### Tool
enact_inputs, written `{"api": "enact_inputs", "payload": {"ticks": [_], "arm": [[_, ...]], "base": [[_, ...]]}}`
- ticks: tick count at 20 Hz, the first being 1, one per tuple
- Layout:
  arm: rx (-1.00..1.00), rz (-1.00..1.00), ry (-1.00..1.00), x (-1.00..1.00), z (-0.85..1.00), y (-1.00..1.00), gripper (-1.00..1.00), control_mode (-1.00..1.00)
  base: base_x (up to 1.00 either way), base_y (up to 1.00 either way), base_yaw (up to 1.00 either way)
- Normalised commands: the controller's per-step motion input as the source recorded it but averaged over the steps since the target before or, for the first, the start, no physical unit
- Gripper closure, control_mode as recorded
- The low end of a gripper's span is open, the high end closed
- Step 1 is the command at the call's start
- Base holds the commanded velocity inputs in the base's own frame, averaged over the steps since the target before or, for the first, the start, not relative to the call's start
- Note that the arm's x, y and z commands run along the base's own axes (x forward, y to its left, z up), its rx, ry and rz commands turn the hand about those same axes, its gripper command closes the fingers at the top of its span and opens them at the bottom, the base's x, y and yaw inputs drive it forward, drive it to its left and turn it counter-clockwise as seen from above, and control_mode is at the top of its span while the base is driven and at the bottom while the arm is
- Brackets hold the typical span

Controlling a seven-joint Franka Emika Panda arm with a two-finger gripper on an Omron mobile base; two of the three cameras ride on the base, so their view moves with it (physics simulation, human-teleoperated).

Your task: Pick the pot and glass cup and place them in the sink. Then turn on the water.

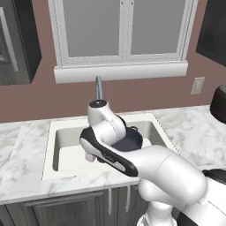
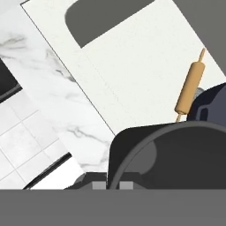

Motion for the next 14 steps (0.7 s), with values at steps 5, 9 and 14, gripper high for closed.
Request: {"api": "enact_inputs", "payload": {"ticks": [5, 9, 14], "arm": [[0.0, 0.0, 0.0, 0.11, -0.16, 0.06, 1.0, -1.0], [0.0, 0.0, 0.0, 0.13, -0.16, 0.09, 1.0, -1.0], [0.0, 0.0, 0.0, 0.14, -0.14, 0.05, 1.0, -1.0]], "base": [[0.0, 0.0, 0.0], [0.0, 0.0, 0.0], [0.0, 0.0, 0.0]]}}
